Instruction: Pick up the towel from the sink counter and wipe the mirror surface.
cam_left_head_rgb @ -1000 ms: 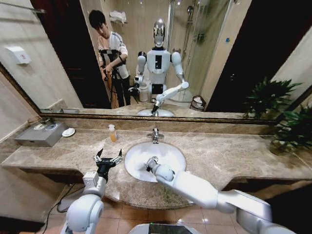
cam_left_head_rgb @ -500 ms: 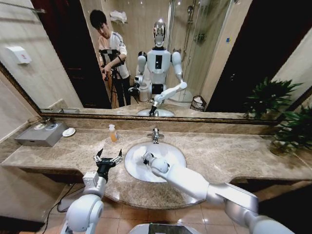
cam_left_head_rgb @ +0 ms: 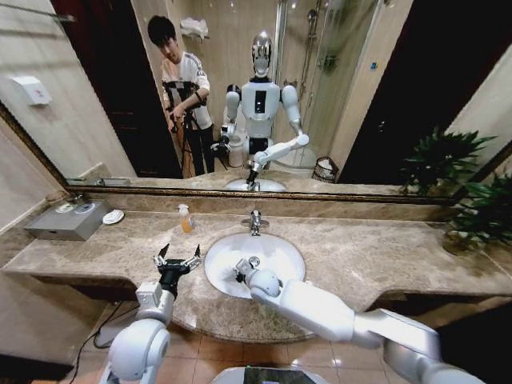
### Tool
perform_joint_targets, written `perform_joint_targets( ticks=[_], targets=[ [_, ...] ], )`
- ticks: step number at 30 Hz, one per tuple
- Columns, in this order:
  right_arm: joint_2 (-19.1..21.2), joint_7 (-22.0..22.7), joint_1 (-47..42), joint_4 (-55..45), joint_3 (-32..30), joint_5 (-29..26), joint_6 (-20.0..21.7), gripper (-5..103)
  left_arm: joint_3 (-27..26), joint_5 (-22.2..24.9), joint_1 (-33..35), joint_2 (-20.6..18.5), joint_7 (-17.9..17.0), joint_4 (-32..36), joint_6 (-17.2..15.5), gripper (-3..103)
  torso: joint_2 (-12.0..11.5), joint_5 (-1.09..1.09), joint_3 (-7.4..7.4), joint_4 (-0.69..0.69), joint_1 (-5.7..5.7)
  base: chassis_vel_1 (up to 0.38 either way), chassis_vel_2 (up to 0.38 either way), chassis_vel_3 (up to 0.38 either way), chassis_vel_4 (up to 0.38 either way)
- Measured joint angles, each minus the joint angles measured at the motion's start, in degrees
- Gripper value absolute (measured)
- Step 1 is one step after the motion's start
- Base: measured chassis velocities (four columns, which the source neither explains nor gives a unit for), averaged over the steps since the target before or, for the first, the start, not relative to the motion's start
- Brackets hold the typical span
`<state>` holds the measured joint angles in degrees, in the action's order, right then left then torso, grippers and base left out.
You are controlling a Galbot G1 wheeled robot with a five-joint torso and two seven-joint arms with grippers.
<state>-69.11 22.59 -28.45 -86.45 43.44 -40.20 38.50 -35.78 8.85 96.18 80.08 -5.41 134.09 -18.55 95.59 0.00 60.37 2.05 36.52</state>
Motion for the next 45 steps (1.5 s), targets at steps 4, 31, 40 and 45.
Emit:
perform_joint_targets(
  ticks=[4,31,40,45],
  targets=[
    [-1.6,-1.4,0.9,5.1,-2.2,1.9,-0.9,12,0.0,0.0,0.0,0.0,0.0,0.0,0.0,100,0.0,0.0,0.0,0.02,0.0,0.0,0.0,0.0,0.0],
    [9.4,-3.5,-3.1,1.8,-10.2,4.3,1.0,12,0.0,0.0,0.0,0.0,0.0,0.0,0.0,100,0.0,0.0,0.0,0.02,0.01,0.0,0.0,0.0,0.0],
    [15.4,-1.7,-7.6,-6.7,-10.4,3.5,2.5,12,0.0,0.0,0.0,0.0,0.0,0.0,0.0,100,0.0,0.0,0.0,-0.01,0.0,0.0,0.0,0.0,0.0],
    [17.0,-0.6,-9.2,-10.1,-10.3,2.7,3.2,12,0.0,0.0,0.0,0.0,0.0,0.0,0.0,100,0.0,0.0,0.0,-0.02,0.0,0.0,0.0,0.0,0.0]
  ],
)
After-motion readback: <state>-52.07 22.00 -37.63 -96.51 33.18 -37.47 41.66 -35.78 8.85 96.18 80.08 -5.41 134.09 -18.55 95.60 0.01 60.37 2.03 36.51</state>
